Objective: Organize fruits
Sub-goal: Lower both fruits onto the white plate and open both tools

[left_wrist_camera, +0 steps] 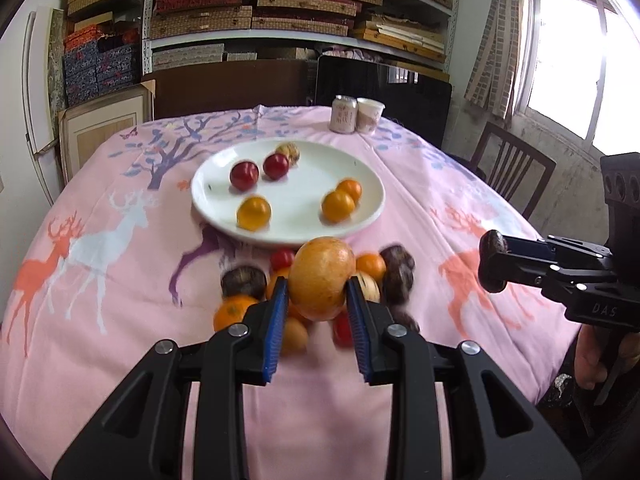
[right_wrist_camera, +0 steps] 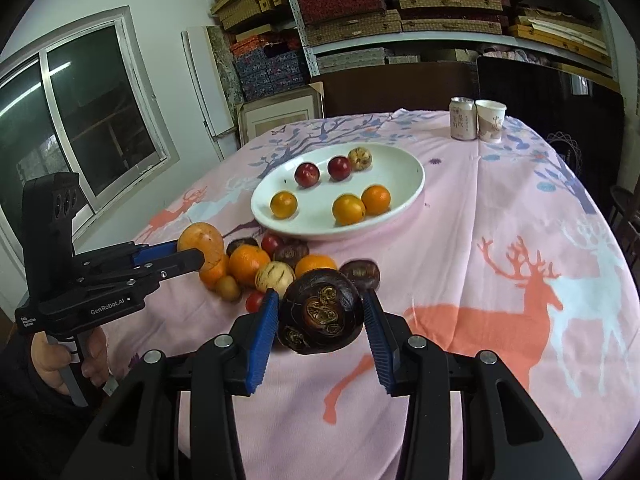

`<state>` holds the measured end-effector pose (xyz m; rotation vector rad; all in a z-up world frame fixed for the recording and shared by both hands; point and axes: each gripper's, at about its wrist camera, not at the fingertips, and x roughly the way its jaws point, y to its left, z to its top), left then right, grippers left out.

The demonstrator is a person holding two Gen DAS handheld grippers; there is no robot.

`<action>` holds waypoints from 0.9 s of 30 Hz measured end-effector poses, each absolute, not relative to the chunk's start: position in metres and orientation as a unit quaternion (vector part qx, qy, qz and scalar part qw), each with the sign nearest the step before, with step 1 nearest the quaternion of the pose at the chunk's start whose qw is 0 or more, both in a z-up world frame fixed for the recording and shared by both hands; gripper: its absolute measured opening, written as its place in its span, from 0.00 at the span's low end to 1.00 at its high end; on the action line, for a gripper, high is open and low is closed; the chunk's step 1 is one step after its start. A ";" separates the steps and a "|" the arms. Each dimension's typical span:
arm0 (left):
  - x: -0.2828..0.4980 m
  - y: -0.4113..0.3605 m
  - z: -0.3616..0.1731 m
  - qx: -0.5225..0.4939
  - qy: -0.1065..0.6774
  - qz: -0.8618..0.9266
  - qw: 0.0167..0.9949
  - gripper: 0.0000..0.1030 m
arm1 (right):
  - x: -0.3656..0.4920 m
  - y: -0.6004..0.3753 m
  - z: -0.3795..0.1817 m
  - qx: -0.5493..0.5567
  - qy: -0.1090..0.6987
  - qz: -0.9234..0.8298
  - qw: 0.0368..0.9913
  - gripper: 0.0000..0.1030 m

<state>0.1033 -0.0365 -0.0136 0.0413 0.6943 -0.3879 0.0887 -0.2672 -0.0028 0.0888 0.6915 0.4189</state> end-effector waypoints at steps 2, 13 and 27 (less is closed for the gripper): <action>0.128 -0.034 -0.006 0.013 0.339 -0.187 0.922 0.28 | 0.118 -0.265 0.009 0.040 0.336 0.204 0.919 0.42; 0.265 -0.053 -0.016 0.022 0.379 -0.174 0.909 0.28 | 0.272 -0.236 -0.007 0.044 0.380 0.189 0.904 0.42; 0.209 -0.018 0.012 0.015 0.325 -0.141 0.935 0.84 | 0.206 -0.234 0.007 0.012 0.362 0.191 0.912 0.54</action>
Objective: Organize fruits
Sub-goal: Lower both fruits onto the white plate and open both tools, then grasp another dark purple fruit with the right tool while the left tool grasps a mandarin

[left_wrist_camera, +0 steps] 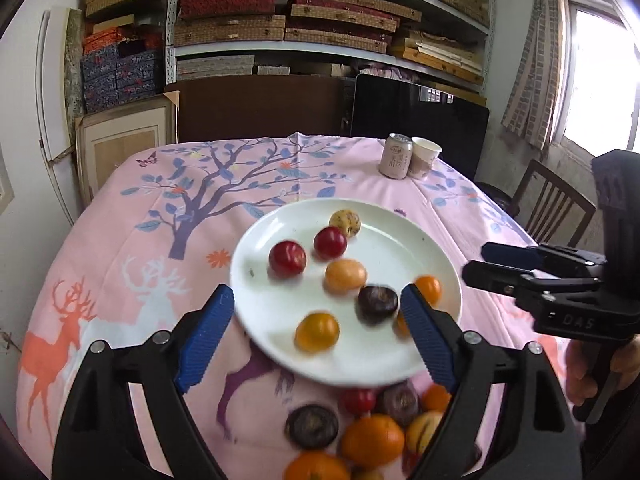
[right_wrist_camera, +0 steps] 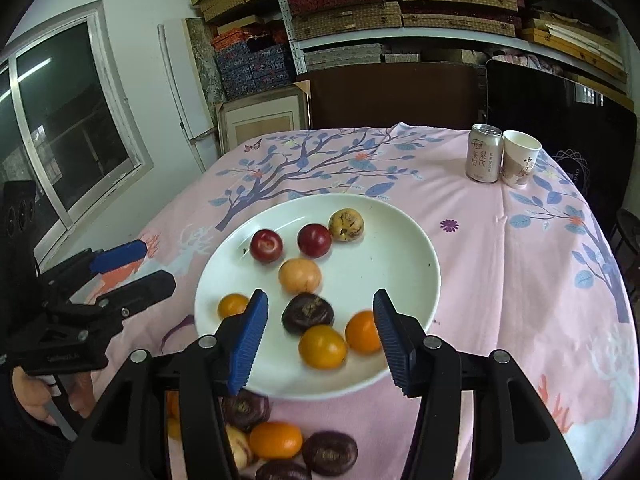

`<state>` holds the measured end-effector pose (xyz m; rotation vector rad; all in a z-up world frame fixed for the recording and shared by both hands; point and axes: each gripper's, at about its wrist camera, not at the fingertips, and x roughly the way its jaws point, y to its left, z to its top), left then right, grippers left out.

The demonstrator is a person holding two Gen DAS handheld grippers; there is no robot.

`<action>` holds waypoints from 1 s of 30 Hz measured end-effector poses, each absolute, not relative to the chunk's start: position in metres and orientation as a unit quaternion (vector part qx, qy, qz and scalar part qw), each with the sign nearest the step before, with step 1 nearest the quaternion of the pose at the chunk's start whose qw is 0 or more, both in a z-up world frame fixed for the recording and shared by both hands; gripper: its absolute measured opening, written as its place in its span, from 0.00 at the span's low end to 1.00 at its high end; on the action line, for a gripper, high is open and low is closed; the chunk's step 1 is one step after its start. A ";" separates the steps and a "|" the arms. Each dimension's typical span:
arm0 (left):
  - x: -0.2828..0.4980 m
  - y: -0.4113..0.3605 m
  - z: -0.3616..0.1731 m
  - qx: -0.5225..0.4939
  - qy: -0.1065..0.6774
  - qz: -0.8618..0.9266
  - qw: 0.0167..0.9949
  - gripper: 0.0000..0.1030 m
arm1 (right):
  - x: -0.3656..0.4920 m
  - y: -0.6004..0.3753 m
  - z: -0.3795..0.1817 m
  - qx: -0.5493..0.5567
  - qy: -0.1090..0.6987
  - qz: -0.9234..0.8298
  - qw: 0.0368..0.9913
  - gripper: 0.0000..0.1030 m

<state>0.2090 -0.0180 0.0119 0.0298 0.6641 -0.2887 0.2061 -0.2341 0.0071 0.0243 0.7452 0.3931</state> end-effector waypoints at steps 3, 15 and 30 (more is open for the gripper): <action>0.172 -0.010 0.004 0.032 0.331 -0.143 0.932 0.87 | 0.153 -0.224 -0.004 -0.023 0.375 0.218 0.901 0.54; 0.095 0.010 -0.052 0.063 0.378 -0.129 0.915 0.87 | 0.089 -0.192 -0.067 -0.049 0.434 0.207 0.875 0.54; 0.125 0.001 -0.067 0.089 0.395 -0.079 0.911 0.80 | 0.097 -0.189 -0.082 -0.032 0.422 0.207 0.882 0.41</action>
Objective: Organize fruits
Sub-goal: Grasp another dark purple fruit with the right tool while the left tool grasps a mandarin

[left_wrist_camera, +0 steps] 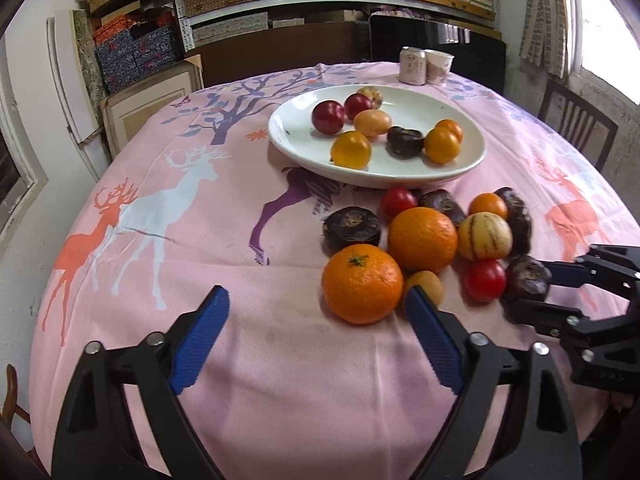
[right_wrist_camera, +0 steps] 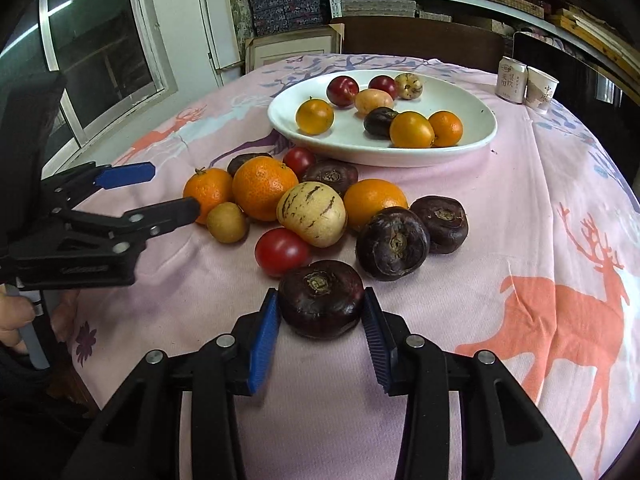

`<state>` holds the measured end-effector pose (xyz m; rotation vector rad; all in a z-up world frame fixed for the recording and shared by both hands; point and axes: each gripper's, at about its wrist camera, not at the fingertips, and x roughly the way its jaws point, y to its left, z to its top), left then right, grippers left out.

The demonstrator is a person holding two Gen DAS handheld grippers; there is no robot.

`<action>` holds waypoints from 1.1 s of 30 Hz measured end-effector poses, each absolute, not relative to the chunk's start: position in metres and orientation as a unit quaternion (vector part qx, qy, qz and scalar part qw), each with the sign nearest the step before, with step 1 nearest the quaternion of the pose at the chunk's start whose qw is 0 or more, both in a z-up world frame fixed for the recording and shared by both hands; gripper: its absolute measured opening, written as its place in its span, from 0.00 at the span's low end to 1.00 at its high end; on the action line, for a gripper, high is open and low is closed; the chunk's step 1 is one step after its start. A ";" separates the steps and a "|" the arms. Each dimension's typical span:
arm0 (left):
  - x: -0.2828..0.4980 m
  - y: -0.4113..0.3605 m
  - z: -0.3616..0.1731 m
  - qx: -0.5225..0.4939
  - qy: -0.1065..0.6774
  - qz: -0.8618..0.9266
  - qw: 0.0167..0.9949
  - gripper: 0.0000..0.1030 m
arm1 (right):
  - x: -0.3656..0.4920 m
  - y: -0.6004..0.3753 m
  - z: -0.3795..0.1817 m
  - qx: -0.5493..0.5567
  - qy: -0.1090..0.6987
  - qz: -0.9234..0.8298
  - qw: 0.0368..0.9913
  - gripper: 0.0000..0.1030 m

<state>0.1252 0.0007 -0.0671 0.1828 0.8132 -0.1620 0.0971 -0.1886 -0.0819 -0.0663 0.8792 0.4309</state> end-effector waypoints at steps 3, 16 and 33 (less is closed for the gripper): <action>0.132 -0.003 -0.067 0.092 0.397 -0.082 0.910 0.79 | 0.097 -0.190 -0.082 -0.028 0.423 0.210 0.881 0.41; 0.146 -0.015 -0.081 0.075 0.435 -0.131 0.888 0.43 | 0.097 -0.194 -0.081 -0.011 0.422 0.219 0.880 0.41; 0.095 0.003 -0.020 0.048 0.351 -0.144 0.924 0.43 | 0.071 -0.252 -0.023 0.024 0.333 0.189 0.924 0.41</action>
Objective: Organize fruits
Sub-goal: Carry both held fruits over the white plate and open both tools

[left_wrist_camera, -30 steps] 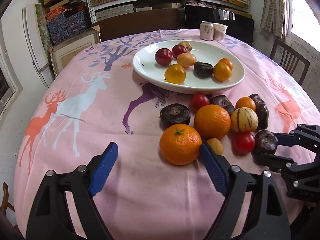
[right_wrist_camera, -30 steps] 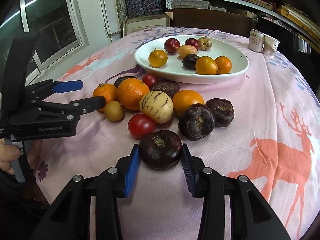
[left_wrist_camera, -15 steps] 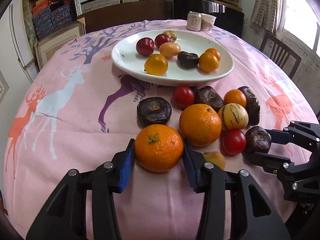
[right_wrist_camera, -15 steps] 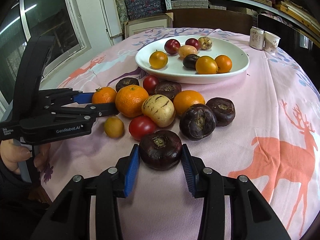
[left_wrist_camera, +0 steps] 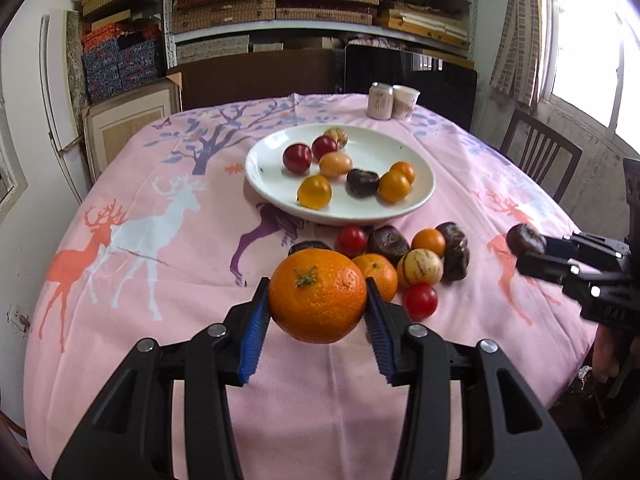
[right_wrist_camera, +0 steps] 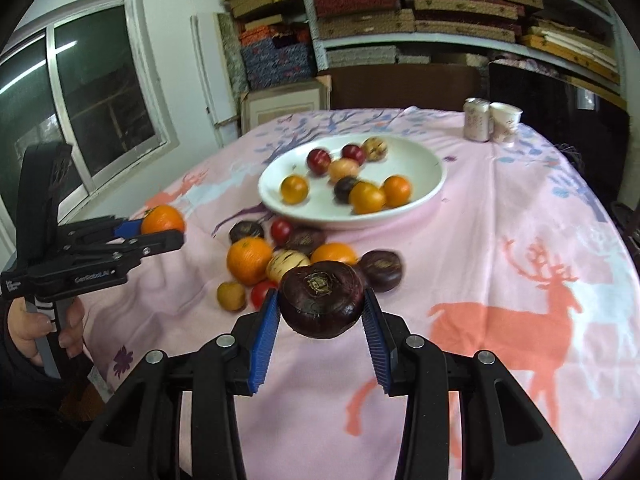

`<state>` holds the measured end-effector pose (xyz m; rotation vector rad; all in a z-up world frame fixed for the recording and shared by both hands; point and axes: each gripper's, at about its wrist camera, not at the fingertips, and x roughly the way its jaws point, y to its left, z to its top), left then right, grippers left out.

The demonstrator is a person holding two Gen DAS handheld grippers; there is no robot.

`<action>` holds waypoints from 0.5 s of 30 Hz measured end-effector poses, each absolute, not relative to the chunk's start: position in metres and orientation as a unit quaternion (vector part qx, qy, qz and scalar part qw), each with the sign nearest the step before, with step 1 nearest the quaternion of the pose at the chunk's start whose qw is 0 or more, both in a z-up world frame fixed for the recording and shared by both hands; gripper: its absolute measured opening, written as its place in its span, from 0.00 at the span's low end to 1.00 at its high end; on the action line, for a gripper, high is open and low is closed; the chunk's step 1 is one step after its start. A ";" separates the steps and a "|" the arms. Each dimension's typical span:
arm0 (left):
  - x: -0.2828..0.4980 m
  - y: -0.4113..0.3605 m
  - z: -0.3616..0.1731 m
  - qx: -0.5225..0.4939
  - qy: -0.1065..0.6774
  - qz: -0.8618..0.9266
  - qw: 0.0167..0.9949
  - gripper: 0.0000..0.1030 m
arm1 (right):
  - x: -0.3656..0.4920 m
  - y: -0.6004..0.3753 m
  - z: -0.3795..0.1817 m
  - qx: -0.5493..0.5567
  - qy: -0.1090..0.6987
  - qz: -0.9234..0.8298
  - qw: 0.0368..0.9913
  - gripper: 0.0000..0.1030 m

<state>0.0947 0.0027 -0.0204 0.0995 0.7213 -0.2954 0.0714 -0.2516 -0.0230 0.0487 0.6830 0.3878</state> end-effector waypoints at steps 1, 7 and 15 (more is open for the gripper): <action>0.095 0.001 -0.018 0.048 0.350 -0.148 0.924 0.43 | 0.073 -0.258 -0.018 0.026 0.329 0.182 0.926 0.41; 0.128 -0.017 -0.007 0.045 0.358 -0.172 0.917 0.43 | 0.108 -0.275 0.011 0.033 0.319 0.163 0.933 0.41; 0.232 -0.032 -0.009 0.036 0.390 -0.160 0.906 0.43 | 0.208 -0.265 0.021 0.034 0.342 0.159 0.925 0.41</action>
